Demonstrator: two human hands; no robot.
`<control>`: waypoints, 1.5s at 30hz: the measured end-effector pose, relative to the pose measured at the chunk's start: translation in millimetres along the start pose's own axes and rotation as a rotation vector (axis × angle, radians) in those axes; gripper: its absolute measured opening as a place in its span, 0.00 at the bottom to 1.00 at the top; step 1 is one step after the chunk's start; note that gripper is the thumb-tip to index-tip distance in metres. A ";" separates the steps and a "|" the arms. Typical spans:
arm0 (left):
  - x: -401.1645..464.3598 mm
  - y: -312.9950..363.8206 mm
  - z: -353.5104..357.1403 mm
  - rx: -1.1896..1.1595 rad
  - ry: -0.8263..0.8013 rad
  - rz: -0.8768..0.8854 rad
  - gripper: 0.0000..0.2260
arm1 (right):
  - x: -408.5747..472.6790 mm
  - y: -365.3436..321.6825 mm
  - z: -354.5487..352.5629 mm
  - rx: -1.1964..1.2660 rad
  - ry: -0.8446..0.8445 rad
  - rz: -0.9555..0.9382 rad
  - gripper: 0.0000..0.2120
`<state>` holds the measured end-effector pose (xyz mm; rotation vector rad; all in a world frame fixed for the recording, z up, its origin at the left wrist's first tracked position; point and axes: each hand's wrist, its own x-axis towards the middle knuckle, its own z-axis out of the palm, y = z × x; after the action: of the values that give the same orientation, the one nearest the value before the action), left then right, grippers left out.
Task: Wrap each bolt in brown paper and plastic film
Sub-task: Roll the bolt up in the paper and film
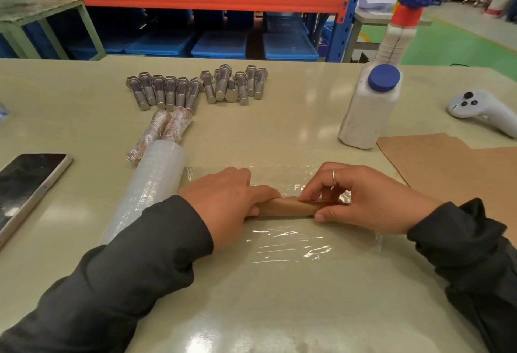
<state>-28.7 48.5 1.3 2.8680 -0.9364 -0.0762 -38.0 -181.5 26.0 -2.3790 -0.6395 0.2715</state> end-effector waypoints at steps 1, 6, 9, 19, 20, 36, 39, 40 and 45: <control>-0.4 0.6 1.2 -0.003 0.011 -0.009 0.18 | -0.8 0.9 -0.8 -0.045 -0.020 0.002 0.17; -2.8 6.9 4.2 0.027 0.116 0.092 0.26 | -3.7 1.8 -1.4 -0.091 0.016 -0.012 0.17; -2.8 13.8 2.9 0.036 0.076 0.145 0.32 | -3.1 0.4 0.2 -0.122 0.012 -0.012 0.17; 0.2 18.3 0.5 0.049 0.039 0.094 0.32 | -7.8 -11.4 -0.7 -0.529 -0.005 -0.021 0.18; 0.1 18.9 0.0 0.053 0.035 0.092 0.33 | -8.1 -13.1 0.5 -0.603 -0.008 -0.032 0.18; 0.3 21.8 0.3 0.061 0.036 0.096 0.32 | -3.0 -14.2 8.8 -0.067 0.096 -0.044 0.16; 0.6 17.5 2.2 -0.012 0.049 0.092 0.29 | -4.0 -11.2 5.5 0.017 0.063 -0.007 0.18; 0.6 16.2 2.5 -0.047 0.059 0.085 0.28 | -3.8 -10.5 5.1 0.045 0.072 0.004 0.16; 0.7 13.2 2.7 -0.169 0.110 0.018 0.26 | 2.9 -11.4 11.6 0.127 0.190 0.040 0.12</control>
<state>-36.1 37.3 0.4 2.6791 -0.8902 0.0048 -43.8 -166.1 24.4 -2.2639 -0.4720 0.0986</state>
